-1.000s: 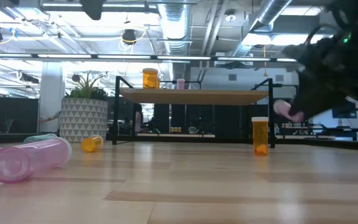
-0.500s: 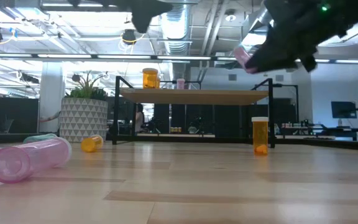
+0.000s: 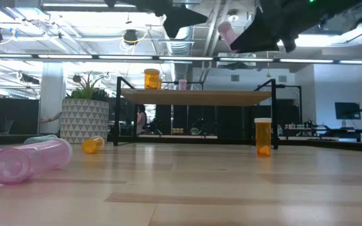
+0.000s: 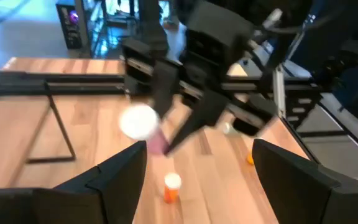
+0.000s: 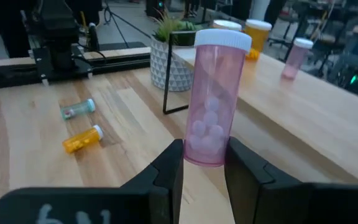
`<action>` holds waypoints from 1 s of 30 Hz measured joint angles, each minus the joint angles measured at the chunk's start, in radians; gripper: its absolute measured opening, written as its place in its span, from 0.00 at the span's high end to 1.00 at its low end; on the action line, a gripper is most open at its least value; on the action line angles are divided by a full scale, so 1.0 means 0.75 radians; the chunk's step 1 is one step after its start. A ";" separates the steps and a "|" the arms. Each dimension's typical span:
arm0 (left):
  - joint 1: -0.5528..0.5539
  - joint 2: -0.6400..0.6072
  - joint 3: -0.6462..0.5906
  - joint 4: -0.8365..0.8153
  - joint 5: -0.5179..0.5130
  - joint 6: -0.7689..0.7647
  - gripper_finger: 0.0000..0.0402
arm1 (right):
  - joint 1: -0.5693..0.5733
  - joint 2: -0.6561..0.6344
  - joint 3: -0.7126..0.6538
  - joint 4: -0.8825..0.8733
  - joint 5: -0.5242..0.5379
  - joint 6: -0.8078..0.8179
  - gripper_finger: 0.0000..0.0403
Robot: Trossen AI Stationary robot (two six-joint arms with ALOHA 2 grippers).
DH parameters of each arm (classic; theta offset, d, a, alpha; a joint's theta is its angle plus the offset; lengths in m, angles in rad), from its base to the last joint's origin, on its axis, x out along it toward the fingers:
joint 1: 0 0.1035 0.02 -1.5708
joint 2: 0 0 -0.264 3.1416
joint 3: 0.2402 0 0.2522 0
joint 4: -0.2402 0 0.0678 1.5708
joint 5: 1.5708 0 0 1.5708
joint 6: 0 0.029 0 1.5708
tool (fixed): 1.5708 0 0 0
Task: Pick and place medicine bottles onto shelf by color
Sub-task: Put the top pink bottle aligned with the other pink pill bottle on the shelf
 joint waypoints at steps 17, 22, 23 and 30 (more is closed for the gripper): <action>0.046 0.138 0.118 -0.008 0.078 0.010 0.30 | -0.041 0.018 0.000 0.161 -0.076 -0.219 0.73; 0.046 0.138 0.118 -0.008 0.055 0.031 0.30 | -0.066 0.018 0.000 0.170 -0.129 -0.223 0.73; 0.046 0.138 0.118 -0.008 0.041 0.039 0.30 | -0.070 0.018 0.000 0.174 -0.148 -0.222 0.73; 0.046 0.138 0.118 -0.009 -0.006 0.060 0.41 | -0.079 0.018 0.000 0.176 -0.168 -0.223 0.73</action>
